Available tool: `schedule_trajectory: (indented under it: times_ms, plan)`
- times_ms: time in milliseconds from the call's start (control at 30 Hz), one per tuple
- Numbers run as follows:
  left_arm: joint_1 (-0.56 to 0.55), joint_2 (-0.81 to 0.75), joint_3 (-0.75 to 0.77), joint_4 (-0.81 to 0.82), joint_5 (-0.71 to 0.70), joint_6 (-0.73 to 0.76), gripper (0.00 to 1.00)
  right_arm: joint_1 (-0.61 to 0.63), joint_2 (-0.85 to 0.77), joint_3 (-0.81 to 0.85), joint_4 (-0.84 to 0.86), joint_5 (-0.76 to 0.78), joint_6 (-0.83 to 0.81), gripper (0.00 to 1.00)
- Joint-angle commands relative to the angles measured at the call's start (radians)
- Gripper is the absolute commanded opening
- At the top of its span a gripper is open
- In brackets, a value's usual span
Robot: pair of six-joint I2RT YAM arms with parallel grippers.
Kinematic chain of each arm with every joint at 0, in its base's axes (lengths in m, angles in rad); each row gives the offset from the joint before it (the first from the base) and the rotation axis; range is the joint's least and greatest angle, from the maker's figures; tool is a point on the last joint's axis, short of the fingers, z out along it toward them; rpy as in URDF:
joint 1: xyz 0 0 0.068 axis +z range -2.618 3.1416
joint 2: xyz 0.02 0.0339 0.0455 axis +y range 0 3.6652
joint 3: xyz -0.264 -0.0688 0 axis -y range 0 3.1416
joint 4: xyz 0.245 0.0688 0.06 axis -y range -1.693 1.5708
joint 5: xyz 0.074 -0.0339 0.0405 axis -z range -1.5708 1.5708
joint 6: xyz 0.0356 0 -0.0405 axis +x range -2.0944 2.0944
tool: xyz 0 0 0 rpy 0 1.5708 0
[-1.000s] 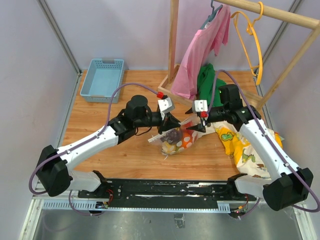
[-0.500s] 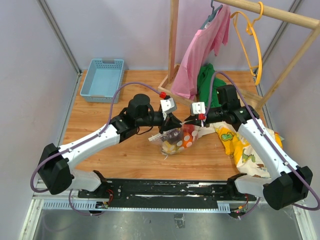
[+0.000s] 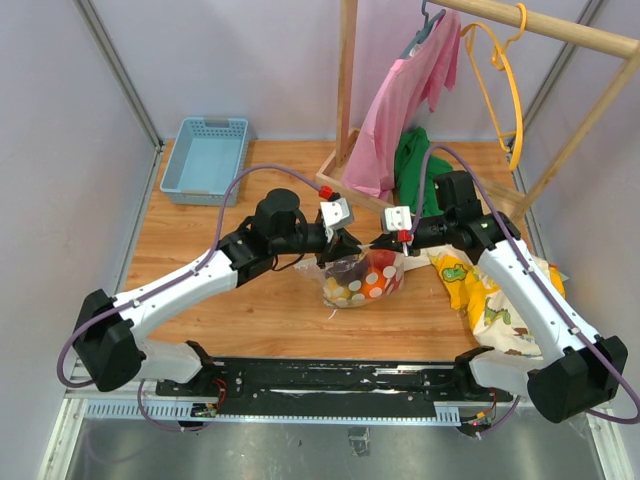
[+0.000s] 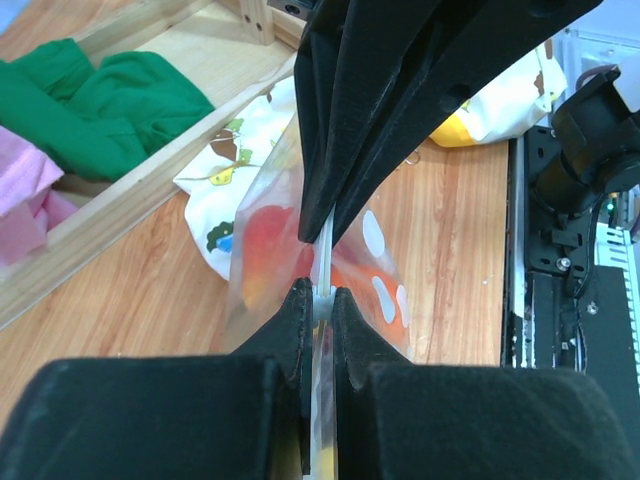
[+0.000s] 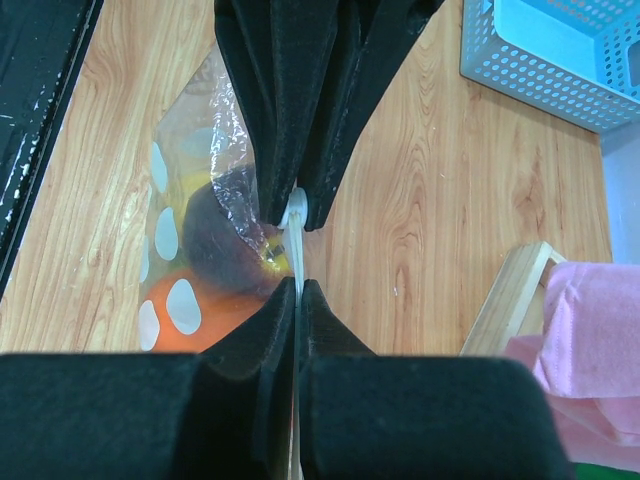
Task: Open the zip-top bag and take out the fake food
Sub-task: Unzip the zipper food storage bag at the center of the board.
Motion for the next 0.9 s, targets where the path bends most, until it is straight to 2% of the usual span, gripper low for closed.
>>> schedule_trajectory:
  times_ms: [0,867]
  plan:
    - [-0.002,-0.042,0.009,-0.059,-0.047,0.042,0.0,-0.001,-0.027,0.018,0.015,0.002,0.019,0.01]
    - [-0.002,-0.134,-0.036,-0.209,-0.192,0.152,0.0,-0.031,-0.039,0.037,0.02,0.001,0.054,0.01]
